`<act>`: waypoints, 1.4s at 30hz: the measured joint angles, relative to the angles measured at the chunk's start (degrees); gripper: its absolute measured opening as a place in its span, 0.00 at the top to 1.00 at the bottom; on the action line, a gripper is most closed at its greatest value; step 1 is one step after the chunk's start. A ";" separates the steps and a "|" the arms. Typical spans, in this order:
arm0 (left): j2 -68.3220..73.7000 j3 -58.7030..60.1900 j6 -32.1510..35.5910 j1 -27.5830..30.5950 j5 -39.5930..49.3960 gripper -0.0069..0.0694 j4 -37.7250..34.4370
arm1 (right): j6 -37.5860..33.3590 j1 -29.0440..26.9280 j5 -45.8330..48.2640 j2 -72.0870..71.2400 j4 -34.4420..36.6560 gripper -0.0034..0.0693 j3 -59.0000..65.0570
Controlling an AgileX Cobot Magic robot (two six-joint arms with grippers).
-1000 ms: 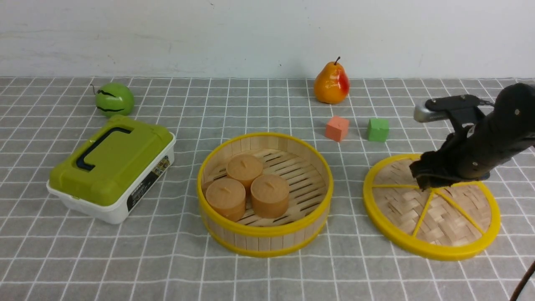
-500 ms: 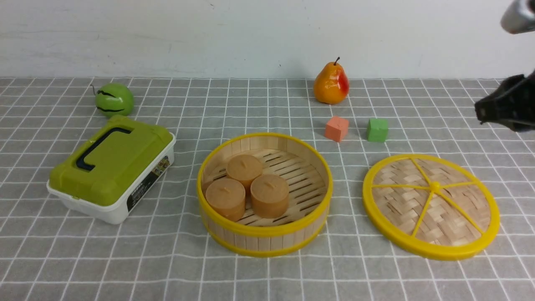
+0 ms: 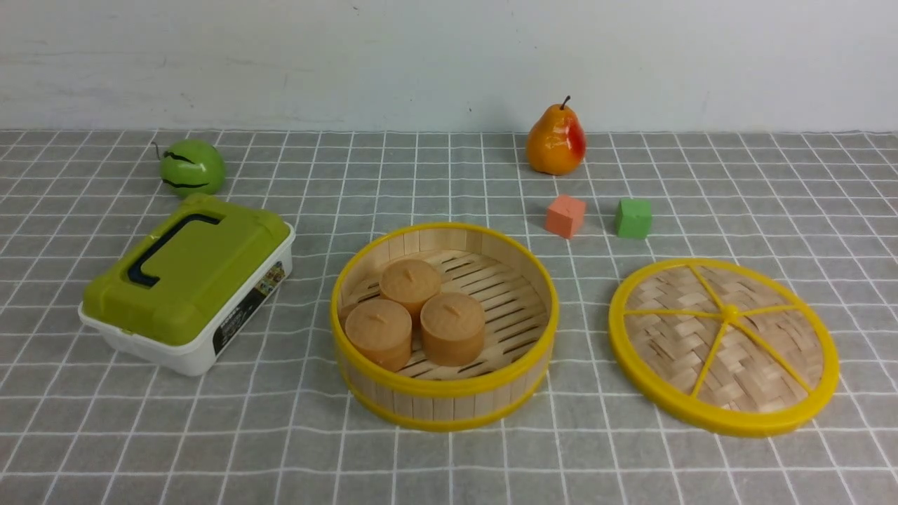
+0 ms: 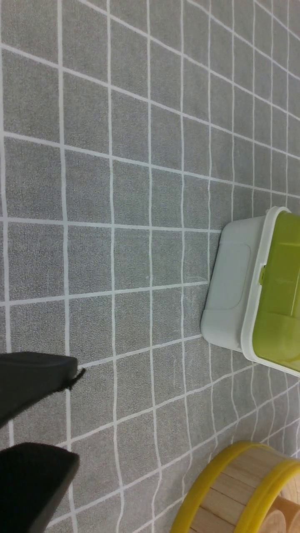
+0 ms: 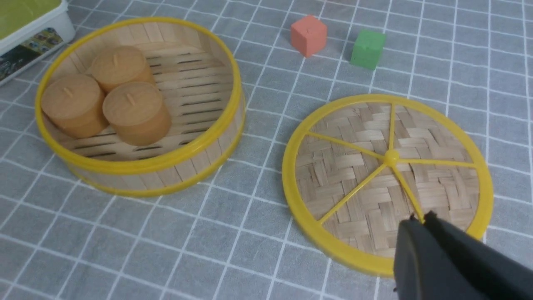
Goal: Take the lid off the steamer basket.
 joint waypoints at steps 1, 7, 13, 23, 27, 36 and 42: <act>0.00 0.00 0.00 0.00 0.00 0.60 0.00 | 0.00 0.00 1.97 -1.16 0.07 0.98 0.20; 0.00 0.00 0.00 0.00 0.00 0.60 0.00 | 0.00 0.00 8.51 -2.73 0.44 0.97 0.50; 0.00 0.00 0.00 0.00 0.00 0.60 0.00 | -0.05 -0.47 5.66 -6.88 -2.99 0.97 3.07; 0.00 0.00 0.00 0.00 0.00 0.60 0.00 | -0.05 -0.52 -23.13 -29.28 -4.25 0.96 23.39; 0.00 0.00 0.00 0.00 0.00 0.60 0.00 | 0.02 -0.72 -27.57 -33.29 -4.40 0.96 32.80; 0.00 0.00 0.00 0.00 0.00 0.60 0.00 | 14.15 -8.25 -31.76 -44.43 -13.21 0.95 48.64; 0.00 0.00 0.00 0.00 0.00 0.60 0.00 | 18.46 -9.35 -25.57 -46.04 -15.88 0.93 49.02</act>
